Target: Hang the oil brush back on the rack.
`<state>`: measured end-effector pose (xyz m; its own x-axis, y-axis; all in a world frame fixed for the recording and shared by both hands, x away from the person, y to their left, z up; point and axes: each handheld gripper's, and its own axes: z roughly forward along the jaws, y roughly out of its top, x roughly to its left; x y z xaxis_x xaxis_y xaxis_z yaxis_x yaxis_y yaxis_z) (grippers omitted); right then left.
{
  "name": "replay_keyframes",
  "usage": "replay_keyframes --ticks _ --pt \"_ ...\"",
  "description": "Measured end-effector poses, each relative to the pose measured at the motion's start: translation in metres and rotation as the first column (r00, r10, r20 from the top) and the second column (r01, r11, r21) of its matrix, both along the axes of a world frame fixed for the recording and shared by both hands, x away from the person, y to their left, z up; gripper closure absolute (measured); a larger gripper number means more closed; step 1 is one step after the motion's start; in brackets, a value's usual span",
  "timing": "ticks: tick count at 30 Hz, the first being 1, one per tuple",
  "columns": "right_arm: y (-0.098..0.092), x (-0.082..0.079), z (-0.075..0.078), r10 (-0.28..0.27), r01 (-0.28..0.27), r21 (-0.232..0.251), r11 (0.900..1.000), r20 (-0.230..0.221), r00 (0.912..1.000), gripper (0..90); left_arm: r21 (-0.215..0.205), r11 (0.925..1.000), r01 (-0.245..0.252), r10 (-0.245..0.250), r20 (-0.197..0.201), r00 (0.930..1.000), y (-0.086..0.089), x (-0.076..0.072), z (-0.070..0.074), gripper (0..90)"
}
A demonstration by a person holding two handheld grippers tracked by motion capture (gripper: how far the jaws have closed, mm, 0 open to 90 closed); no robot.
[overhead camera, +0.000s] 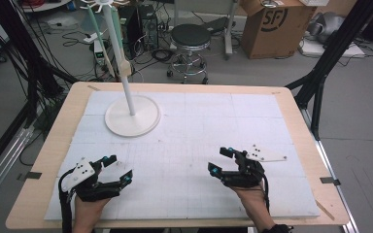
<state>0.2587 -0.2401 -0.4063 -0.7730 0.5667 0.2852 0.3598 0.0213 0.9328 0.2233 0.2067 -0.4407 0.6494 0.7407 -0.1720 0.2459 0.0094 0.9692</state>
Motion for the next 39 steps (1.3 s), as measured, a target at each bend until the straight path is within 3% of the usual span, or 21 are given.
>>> replay_keyframes --ticks 5,13,26,39 --pt "-0.004 -0.005 -0.006 -0.004 0.004 -0.007 1.0 0.01 0.9999 19.5 0.011 0.9999 0.011 -0.011 -0.002 0.9999 -0.003 0.0 0.0 17.0" --pt "-0.003 -0.008 -0.011 -0.007 0.008 -0.027 1.0 0.017 0.9998 18.9 -0.011 0.9983 0.057 -0.057 -0.005 0.9984 -0.006 -0.001 -0.001 16.6" --pt "-0.011 -0.011 -0.015 -0.021 0.022 -0.053 0.998 0.031 0.9993 18.6 -0.003 0.9973 0.073 -0.073 -0.005 0.9973 -0.01 -0.003 0.0 16.5" --pt "-0.011 -0.01 -0.018 -0.025 0.025 -0.043 0.999 0.006 0.9997 18.5 -0.004 0.9971 0.076 -0.076 -0.002 0.9971 -0.01 -0.003 0.0 16.5"
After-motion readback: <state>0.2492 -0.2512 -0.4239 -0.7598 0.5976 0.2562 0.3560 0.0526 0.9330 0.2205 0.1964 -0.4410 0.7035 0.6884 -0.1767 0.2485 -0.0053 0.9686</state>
